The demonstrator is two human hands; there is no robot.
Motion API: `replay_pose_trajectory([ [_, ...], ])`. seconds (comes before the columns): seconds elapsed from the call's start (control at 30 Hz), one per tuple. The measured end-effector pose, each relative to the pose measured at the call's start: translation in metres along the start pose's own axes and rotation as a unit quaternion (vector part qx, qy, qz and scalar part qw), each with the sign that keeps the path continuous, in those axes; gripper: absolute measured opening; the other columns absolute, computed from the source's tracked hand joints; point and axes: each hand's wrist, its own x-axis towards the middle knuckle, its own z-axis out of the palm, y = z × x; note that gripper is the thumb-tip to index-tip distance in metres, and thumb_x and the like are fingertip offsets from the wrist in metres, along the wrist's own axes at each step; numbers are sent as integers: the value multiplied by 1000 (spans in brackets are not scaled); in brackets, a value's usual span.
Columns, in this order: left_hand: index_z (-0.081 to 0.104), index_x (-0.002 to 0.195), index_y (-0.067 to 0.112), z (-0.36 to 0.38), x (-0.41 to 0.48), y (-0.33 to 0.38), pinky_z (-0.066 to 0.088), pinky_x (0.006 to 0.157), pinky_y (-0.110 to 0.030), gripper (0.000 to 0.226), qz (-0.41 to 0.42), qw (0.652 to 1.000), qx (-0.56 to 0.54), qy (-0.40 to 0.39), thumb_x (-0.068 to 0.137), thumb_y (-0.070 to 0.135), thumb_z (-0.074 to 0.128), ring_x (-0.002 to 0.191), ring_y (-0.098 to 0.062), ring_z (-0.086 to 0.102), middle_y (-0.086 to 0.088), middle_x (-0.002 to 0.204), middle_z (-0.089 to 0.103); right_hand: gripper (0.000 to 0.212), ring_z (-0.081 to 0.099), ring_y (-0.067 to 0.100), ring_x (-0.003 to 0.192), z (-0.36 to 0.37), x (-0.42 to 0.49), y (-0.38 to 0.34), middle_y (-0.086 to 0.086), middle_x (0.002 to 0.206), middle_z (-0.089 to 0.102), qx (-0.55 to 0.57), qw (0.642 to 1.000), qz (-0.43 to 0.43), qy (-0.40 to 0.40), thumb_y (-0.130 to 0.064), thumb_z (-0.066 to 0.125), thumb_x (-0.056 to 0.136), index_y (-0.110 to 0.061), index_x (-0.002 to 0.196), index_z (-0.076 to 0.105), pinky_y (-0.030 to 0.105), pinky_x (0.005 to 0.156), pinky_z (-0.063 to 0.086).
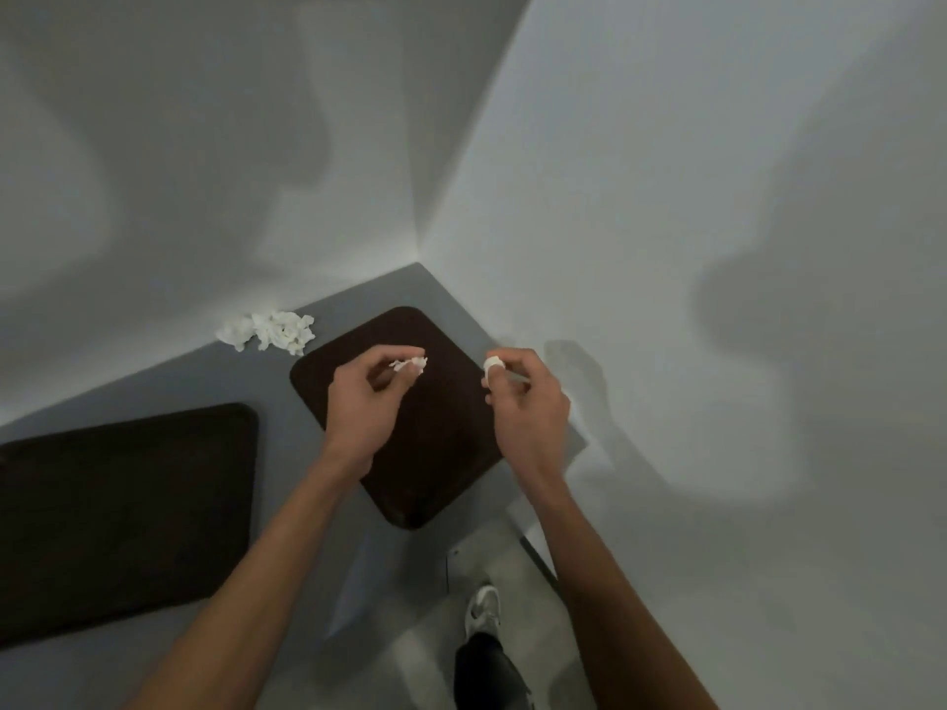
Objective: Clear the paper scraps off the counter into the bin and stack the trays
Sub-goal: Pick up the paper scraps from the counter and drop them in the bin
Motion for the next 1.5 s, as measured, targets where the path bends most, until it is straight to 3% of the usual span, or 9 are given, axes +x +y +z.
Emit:
replay_pose_trajectory([
  [0.1, 75, 114, 4, 8, -59, 21, 60, 96, -40, 20, -47, 991, -115, -46, 95, 2, 69, 107, -22, 73, -8, 110, 76, 11, 78, 18, 92, -42, -51, -13, -3, 101, 76, 114, 990, 79, 10, -14, 64, 103, -18, 107, 73, 37, 81, 65],
  [0.2, 73, 116, 3, 18, -110, 32, 59, 97, -37, 22, -68, 983, -149, -81, 95, 2, 67, 110, -25, 73, -12, 113, 75, 15, 76, 31, 100, -84, -96, -15, 7, 112, 75, 192, 975, 113, 12, -4, 58, 102, -11, 107, 71, 46, 89, 64],
  [0.6, 74, 112, 6, 125, -278, -14, 56, 92, -26, 18, -179, 956, -126, -196, 100, 7, 62, 108, -25, 71, -11, 114, 75, 27, 71, 42, 107, -273, -227, 103, 19, 127, 71, 300, 909, 289, -1, 4, 43, 95, 2, 112, 64, 43, 87, 55],
  [0.87, 73, 99, 11, 236, -397, -114, 59, 88, -37, 20, -244, 936, 3, -254, 85, -1, 80, 94, -25, 72, -5, 101, 76, 21, 74, 36, 94, -368, -298, 269, 11, 115, 71, 79, 922, 379, -25, -2, 69, 93, -14, 110, 66, 49, 81, 62],
  [1.0, 71, 105, 12, 295, -444, -191, 58, 74, -22, 25, -270, 917, 41, -291, 91, -9, 67, 90, -26, 73, -7, 98, 76, 29, 76, 27, 93, -383, -324, 382, 9, 113, 74, 16, 883, 468, -18, 1, 72, 89, -17, 110, 65, 45, 84, 63],
  [1.13, 65, 104, 29, 352, -485, -302, 63, 79, -39, 20, -301, 884, 108, -341, 87, 23, 74, 87, -21, 75, 3, 92, 76, 32, 74, 29, 100, -382, -348, 508, 5, 111, 76, -31, 850, 526, -14, -2, 79, 84, -23, 103, 63, 54, 91, 63],
  [1.27, 59, 78, 29, 410, -521, -412, 48, 57, -21, 17, -263, 859, 186, -397, 88, 22, 71, 67, -8, 64, 7, 75, 67, 19, 69, 24, 96, -374, -361, 612, 1, 108, 69, -178, 842, 506, -61, -17, 75, 89, -29, 100, 65, 48, 86, 63],
  [1.4, 68, 95, 20, 462, -551, -511, 52, 78, -34, 11, -227, 808, 279, -466, 87, 14, 63, 95, -25, 68, -7, 98, 72, 29, 63, 29, 106, -367, -366, 701, 10, 120, 65, -263, 846, 447, -122, -13, 63, 96, -13, 125, 63, 36, 87, 53],
  [1.5, 67, 117, 14, 493, -567, -574, 49, 95, -34, 28, -223, 784, 308, -490, 89, 12, 65, 118, -32, 62, -13, 122, 68, 48, 57, 32, 122, -362, -371, 773, 17, 142, 58, -284, 829, 450, -172, -10, 60, 101, -9, 148, 50, 23, 90, 35],
])
